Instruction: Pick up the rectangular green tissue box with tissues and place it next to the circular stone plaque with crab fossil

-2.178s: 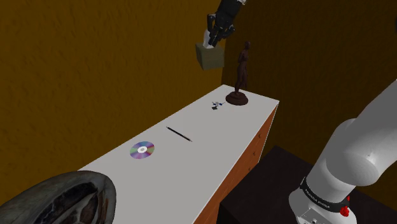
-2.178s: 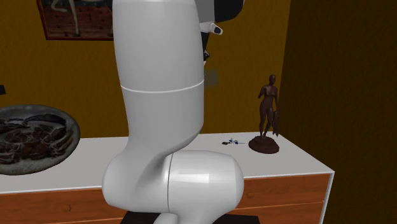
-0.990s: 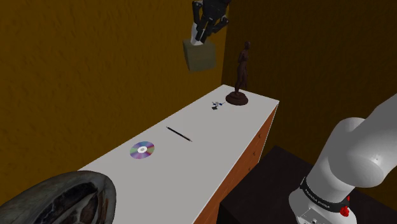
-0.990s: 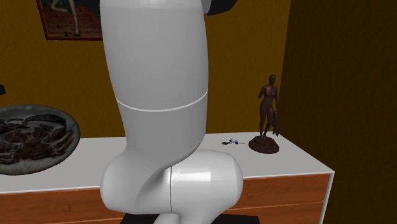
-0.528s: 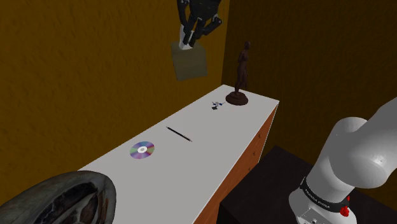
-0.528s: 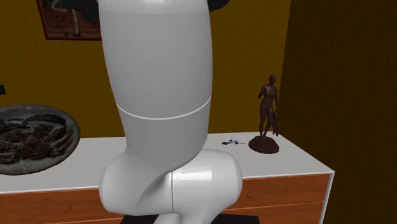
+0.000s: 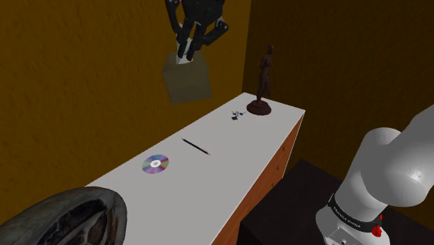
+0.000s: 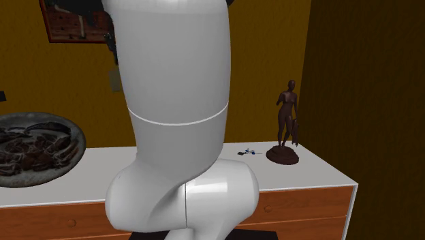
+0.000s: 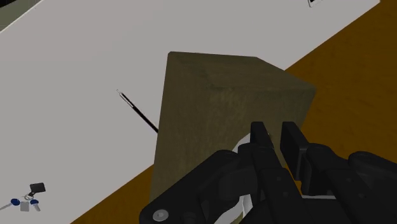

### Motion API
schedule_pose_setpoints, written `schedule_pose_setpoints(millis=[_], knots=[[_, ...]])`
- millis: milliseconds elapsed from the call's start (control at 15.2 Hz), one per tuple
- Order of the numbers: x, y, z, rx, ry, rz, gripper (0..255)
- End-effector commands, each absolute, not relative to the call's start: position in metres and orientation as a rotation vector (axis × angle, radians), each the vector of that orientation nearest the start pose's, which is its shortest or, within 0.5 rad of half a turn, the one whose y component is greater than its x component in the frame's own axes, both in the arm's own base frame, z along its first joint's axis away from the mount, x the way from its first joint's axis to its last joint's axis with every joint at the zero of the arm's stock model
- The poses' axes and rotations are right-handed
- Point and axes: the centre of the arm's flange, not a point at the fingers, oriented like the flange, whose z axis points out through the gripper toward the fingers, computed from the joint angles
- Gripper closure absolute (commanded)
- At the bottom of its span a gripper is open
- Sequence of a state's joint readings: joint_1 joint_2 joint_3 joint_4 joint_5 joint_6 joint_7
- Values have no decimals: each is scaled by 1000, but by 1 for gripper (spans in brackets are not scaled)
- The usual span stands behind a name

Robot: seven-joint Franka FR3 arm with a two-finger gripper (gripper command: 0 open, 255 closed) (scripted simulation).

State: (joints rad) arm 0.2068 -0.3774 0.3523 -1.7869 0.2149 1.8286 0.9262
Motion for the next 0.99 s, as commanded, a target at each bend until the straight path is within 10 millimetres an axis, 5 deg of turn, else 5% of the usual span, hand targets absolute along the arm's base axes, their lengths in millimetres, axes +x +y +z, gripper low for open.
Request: schedule_pose_setpoints(millis=[0, 528, 924], knots=[[349, 316, 728, -2741, 525, -332, 255], [304, 412, 728, -2741, 525, -332, 255], [304, 412, 697, -2741, 525, -332, 255]])
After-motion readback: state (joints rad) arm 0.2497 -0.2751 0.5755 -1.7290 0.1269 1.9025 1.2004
